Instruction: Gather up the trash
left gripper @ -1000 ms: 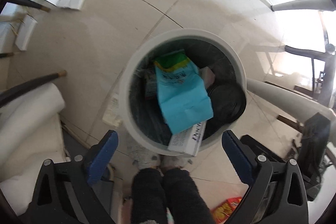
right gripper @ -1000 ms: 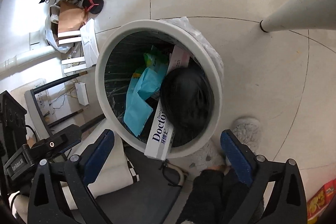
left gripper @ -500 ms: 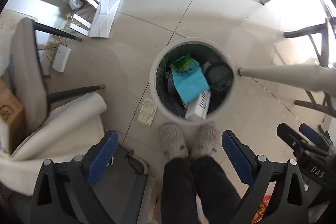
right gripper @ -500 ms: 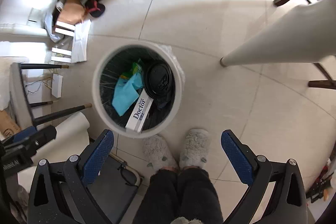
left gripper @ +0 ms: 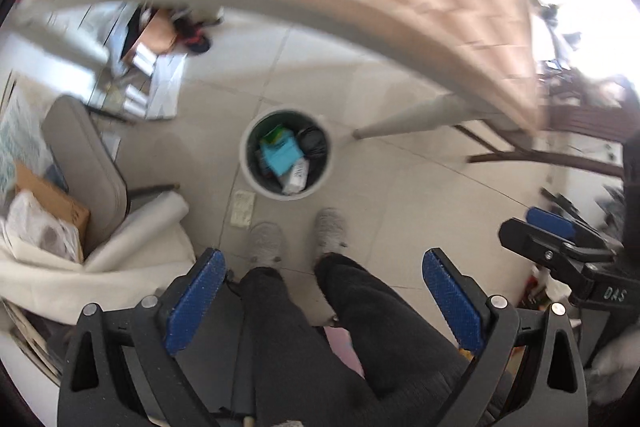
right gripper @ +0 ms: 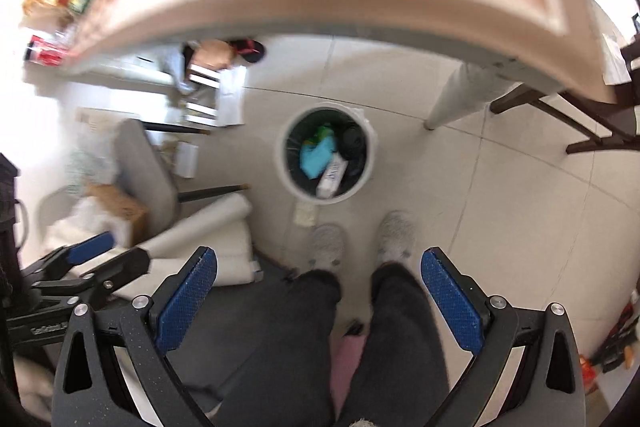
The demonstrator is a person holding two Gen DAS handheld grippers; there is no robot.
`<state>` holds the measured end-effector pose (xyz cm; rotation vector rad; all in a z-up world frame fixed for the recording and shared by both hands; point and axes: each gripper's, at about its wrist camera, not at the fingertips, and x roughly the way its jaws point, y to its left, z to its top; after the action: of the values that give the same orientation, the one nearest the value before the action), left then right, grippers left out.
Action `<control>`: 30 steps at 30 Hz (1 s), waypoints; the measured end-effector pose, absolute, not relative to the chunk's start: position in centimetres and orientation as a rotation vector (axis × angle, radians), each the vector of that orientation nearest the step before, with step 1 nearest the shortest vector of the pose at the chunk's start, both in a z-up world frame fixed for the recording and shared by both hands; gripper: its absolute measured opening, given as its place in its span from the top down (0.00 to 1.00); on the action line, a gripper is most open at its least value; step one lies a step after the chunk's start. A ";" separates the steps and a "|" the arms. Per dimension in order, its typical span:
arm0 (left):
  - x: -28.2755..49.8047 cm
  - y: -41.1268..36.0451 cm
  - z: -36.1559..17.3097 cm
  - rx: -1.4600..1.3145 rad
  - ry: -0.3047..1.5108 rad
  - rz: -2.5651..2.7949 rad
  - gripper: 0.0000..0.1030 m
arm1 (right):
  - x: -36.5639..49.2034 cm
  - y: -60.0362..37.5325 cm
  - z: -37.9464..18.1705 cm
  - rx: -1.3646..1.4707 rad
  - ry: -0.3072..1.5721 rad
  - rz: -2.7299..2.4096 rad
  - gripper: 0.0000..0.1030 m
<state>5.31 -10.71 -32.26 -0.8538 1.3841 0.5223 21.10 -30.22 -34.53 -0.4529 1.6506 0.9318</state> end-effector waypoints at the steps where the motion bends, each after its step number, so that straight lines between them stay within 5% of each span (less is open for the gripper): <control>1: 5.3 -10.7 -30.7 -0.836 1.374 0.502 0.02 | 20.9 -30.6 -32.4 -0.441 1.641 0.941 0.00; 15: 1.7 -10.9 -16.3 -0.689 1.196 0.293 0.00 | 13.5 -36.2 -11.6 -0.205 1.498 0.936 0.00; 30: -1.5 -12.9 -11.7 -0.680 1.139 0.245 0.00 | 8.7 -39.1 -7.5 -0.155 1.454 0.927 0.00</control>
<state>-1.53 -12.89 -11.70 -0.6796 1.1394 0.2447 8.71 -39.12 -7.47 -0.1549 1.4541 0.9270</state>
